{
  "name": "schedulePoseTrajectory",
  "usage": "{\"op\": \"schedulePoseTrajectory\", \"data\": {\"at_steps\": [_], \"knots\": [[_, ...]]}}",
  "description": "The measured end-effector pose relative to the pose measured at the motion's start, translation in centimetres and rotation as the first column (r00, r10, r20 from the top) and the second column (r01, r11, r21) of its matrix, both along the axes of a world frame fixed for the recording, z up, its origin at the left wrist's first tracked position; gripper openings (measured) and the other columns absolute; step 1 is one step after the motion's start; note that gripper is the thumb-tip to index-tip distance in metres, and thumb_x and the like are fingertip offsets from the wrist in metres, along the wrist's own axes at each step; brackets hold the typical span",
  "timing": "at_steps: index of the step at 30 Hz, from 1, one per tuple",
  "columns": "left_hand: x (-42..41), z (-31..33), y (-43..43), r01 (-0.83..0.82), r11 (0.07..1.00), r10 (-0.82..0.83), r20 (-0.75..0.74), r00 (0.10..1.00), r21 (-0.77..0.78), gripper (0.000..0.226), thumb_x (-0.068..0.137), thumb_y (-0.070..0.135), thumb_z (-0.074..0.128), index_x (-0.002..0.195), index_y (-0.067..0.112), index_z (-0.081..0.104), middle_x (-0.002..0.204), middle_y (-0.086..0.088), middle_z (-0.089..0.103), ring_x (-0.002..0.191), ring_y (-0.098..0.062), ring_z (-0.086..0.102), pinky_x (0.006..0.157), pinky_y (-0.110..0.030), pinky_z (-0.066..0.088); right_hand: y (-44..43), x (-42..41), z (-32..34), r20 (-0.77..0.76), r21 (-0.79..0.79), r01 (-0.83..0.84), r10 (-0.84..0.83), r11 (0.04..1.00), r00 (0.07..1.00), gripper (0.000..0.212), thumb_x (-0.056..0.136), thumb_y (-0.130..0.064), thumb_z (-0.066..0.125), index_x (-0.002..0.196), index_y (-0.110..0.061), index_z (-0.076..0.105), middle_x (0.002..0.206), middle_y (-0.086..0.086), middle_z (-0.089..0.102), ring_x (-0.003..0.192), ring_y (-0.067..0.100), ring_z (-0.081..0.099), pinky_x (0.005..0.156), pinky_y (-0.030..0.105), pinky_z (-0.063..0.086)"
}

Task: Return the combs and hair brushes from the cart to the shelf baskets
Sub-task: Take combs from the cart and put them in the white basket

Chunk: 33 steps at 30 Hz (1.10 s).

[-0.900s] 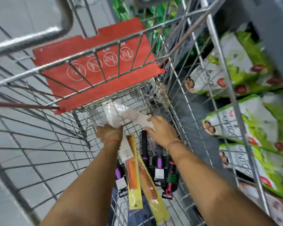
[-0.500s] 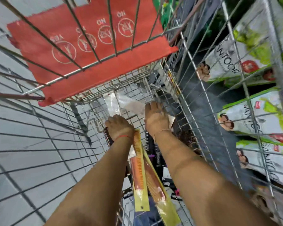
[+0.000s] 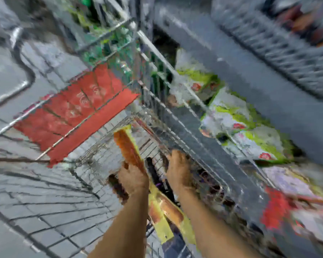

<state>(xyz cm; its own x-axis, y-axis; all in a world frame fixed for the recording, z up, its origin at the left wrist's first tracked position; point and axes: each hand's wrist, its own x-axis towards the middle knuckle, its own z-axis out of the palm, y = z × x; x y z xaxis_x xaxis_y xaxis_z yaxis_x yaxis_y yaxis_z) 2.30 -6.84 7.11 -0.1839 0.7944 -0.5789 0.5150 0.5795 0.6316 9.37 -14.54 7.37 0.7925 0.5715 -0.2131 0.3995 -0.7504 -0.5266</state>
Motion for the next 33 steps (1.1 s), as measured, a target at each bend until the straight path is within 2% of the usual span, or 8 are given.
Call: {"op": "schedulePoseTrajectory", "data": {"at_steps": [5,9,12,16,19,23,28,33], "knots": [[-0.3,9.4,-6.4,0.381,0.838,-0.529,0.41,0.743,0.39,0.053,0.069,0.033,0.035,0.098,-0.006,0.057,0.083,-0.018,0.059,0.079,-0.029,0.053,0.079,-0.046,0.044,-6.3,-2.9,10.0,0.03,0.58,0.392,-0.5,0.714,0.865,0.016,0.091,-0.027,0.038,0.088,-0.02,0.051,0.074,-0.012,0.049,0.07,0.008,0.044,0.061,0.019,0.03],[3.8,19.3,-12.7,0.488,0.523,-0.849,0.378,0.368,0.699,0.011,0.073,0.028,0.037,0.068,0.022,0.045,0.059,0.009,0.042,0.058,0.005,0.046,0.054,-0.009,0.033,-12.8,-0.3,19.2,-0.002,0.814,0.406,-0.696,0.417,0.718,0.014,0.092,-0.029,0.038,0.097,-0.025,0.051,0.092,0.001,0.056,0.085,0.007,0.049,0.078,0.021,0.04],[8.9,27.2,-19.0,0.532,0.4,-0.907,0.406,0.113,0.746,0.008,0.078,0.017,0.041,0.073,0.023,0.042,0.062,0.013,0.041,0.062,0.01,0.049,0.055,-0.018,0.03,-19.1,2.4,26.2,-0.024,0.915,0.341,-0.816,0.215,0.577,0.028,0.09,-0.019,0.047,0.109,-0.039,0.044,0.103,0.007,0.061,0.095,0.011,0.058,0.085,0.024,0.047],[13.6,34.1,-29.6,0.682,0.167,-0.904,0.387,-0.183,0.712,0.021,0.084,0.007,0.053,0.1,-0.004,0.06,0.093,-0.027,0.066,0.089,-0.033,0.062,0.078,-0.034,0.044,-30.9,4.4,32.9,0.116,0.927,0.3,-0.934,0.224,0.338,0.022,0.086,-0.02,0.05,0.103,-0.008,0.057,0.076,0.003,0.057,0.068,0.004,0.051,0.065,0.024,0.043],[15.4,37.5,-36.5,0.776,-0.066,-0.837,0.388,-0.385,0.627,0.03,0.071,0.017,0.048,0.086,-0.003,0.065,0.085,-0.023,0.063,0.081,-0.027,0.06,0.073,-0.031,0.047,-39.7,5.1,34.6,0.18,0.834,0.485,-0.961,0.263,0.212,0.022,0.09,-0.019,0.051,0.099,0.0,0.06,0.083,0.018,0.064,0.079,0.029,0.059,0.075,0.043,0.046],[18.7,37.9,-44.3,0.847,-0.205,-0.876,0.294,-0.382,0.491,0.025,0.094,0.005,0.042,0.107,0.001,0.063,0.115,-0.03,0.059,0.107,-0.03,0.061,0.074,-0.028,0.048,-49.9,5.6,34.4,0.175,0.607,0.758,-0.971,0.238,0.165,0.024,0.092,-0.015,0.049,0.103,-0.001,0.065,0.101,0.029,0.068,0.097,0.041,0.06,0.079,0.04,0.044],[22.6,35.8,-49.4,0.767,-0.459,-0.882,-0.334,-0.333,0.449,0.042,0.096,0.017,0.043,0.131,-0.005,0.048,0.135,-0.027,0.054,0.126,-0.036,0.051,0.104,-0.038,0.039,-57.4,8.2,33.8,0.003,0.385,0.891,-0.965,0.242,0.261,0.034,0.083,-0.003,0.048,0.111,-0.008,0.067,0.112,0.021,0.068,0.093,0.034,0.064,0.088,0.042,0.051],[24.5,32.1,-51.4,0.765,-0.45,-0.862,-0.448,-0.237,0.461,0.042,0.095,0.01,0.038,0.137,0.002,0.042,0.127,-0.024,0.059,0.118,-0.037,0.056,0.098,-0.038,0.044,-60.7,9.8,31.6,-0.031,0.31,0.906,-0.95,0.288,0.312,0.033,0.085,-0.003,0.047,0.112,-0.012,0.065,0.123,0.014,0.063,0.1,0.033,0.064,0.09,0.04,0.054]]}}
